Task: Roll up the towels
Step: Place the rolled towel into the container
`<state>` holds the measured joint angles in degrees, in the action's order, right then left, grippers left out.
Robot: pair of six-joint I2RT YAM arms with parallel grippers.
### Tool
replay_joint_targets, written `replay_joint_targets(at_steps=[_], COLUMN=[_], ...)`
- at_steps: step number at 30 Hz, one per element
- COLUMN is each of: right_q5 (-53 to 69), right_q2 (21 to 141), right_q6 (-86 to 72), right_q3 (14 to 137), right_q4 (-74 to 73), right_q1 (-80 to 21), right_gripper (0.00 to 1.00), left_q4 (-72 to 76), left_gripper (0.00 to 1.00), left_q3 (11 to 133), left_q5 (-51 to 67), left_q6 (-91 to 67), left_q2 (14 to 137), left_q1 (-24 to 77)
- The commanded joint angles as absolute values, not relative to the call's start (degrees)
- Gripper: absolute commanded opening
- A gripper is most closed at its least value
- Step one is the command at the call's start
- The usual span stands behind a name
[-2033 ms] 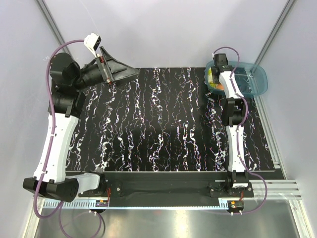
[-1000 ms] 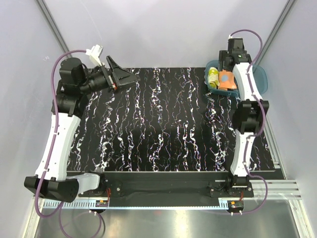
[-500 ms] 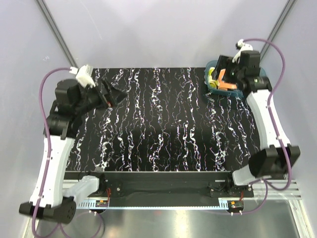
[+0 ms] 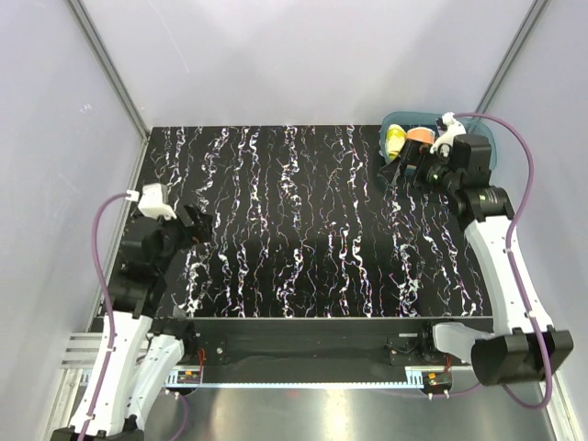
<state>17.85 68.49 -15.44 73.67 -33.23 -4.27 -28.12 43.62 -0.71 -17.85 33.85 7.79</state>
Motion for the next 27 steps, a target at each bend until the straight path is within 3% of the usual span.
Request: replay_joint_targets(at_steps=[1, 8, 17, 20, 27], right_q5=[23.7, 25.6, 22.9, 21.1, 16.2], right_q2=[64.2, 58.5, 53.3, 53.3, 54.8], right_q6=[-20.8, -25.7, -27.3, -26.4, -27.9], right_q3=[70.0, 63.1, 57.0, 55.6, 54.1], right_q4=[-27.2, -22.3, -18.6, -18.3, -18.3], right_q1=[-4.8, -5.9, -5.9, -5.8, -5.9], right_gripper=[1.00, 1.00, 1.00, 1.00, 1.00], left_q4=[-15.8, -5.3, 11.1, 19.9, 40.3], left_gripper=[0.99, 0.99, 0.99, 0.99, 0.99], left_q3=[36.0, 24.9, 15.8, 14.3, 13.7], left_q5=[-1.6, -8.8, -14.9, -15.9, -13.5], left_q6=[-15.4, -17.2, -8.2, -3.8, -1.5], left_q2=[30.8, 28.1, 30.8, 34.6, 59.8], left_q1=[7.6, 7.6, 7.6, 7.5, 2.9])
